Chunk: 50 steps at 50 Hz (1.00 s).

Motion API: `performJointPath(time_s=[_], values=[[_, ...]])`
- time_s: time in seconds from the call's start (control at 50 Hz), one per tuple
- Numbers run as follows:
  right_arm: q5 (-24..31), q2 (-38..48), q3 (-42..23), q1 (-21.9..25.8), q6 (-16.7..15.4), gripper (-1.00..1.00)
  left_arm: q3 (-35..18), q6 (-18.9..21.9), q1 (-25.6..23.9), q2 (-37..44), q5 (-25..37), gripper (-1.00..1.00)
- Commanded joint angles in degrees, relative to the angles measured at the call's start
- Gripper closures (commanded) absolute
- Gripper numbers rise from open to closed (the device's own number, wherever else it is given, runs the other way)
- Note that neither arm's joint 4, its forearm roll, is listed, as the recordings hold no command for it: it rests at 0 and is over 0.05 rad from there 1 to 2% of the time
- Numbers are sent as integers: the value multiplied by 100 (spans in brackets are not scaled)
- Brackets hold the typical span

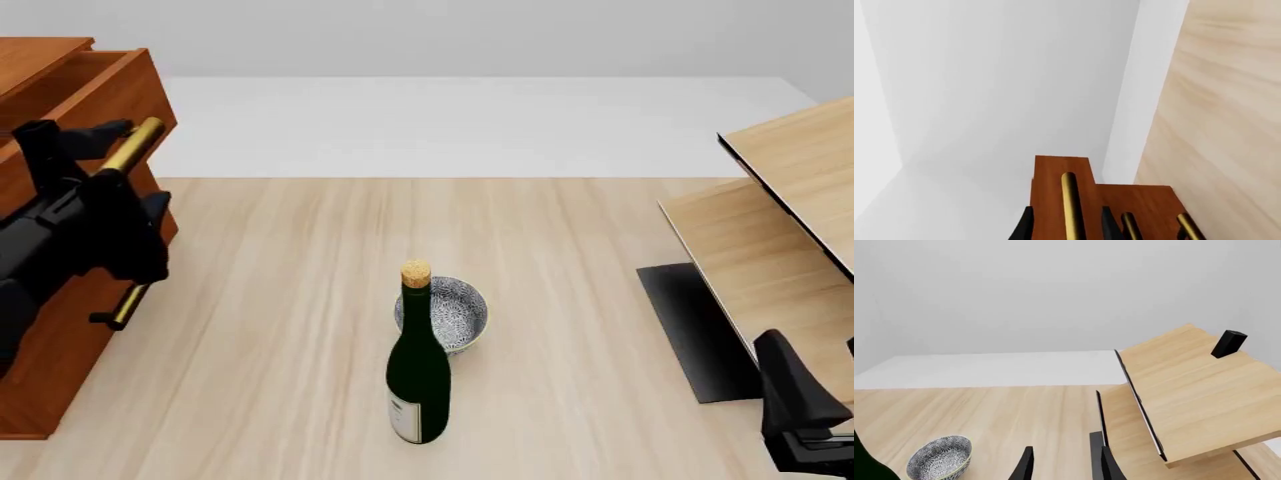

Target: Close the bottom drawer of the cabinet and open the top drawer.

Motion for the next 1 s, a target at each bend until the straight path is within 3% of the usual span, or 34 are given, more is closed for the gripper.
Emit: performJointPath(time_s=[0.02,0.34,0.54,0.66,0.7,0.74,0.82,0.84,0.86,0.9,0.92,0.94,1.0], values=[[-3,0,0,-13,8,-100,-40,-45,-110,-37,84,-100],[-14,0,1,-40,52,-100,-240,-86,-374,-89,255,-100],[-40,-1,3,-71,126,-100,-762,-330,-606,-268,783,-100],[-43,-1,4,-93,186,-100,-1320,-868,-680,-308,1444,-100],[-52,-1,5,-112,200,-100,-1821,-1435,-695,-264,2095,-100],[-55,-1,5,-113,216,-100,-1797,-1375,-655,-313,2049,-100],[-59,-1,6,-106,233,-100,-2164,-1676,-585,-505,2433,-100],[-63,-1,6,-97,242,-100,-2477,-1992,-622,-498,2767,-100],[-56,-1,6,-91,244,-100,-2406,-1816,-539,-593,2696,-100],[-59,-1,6,-85,271,-100,-2652,-2047,-518,-626,2863,-100],[-57,-1,6,-78,273,-100,-3145,-2538,-574,-541,3386,-100],[-55,-1,7,-70,301,-100,-2843,-2101,-419,-654,3177,-100],[-52,-1,7,-42,289,-100,-3169,-2300,-196,-711,3531,-100]])
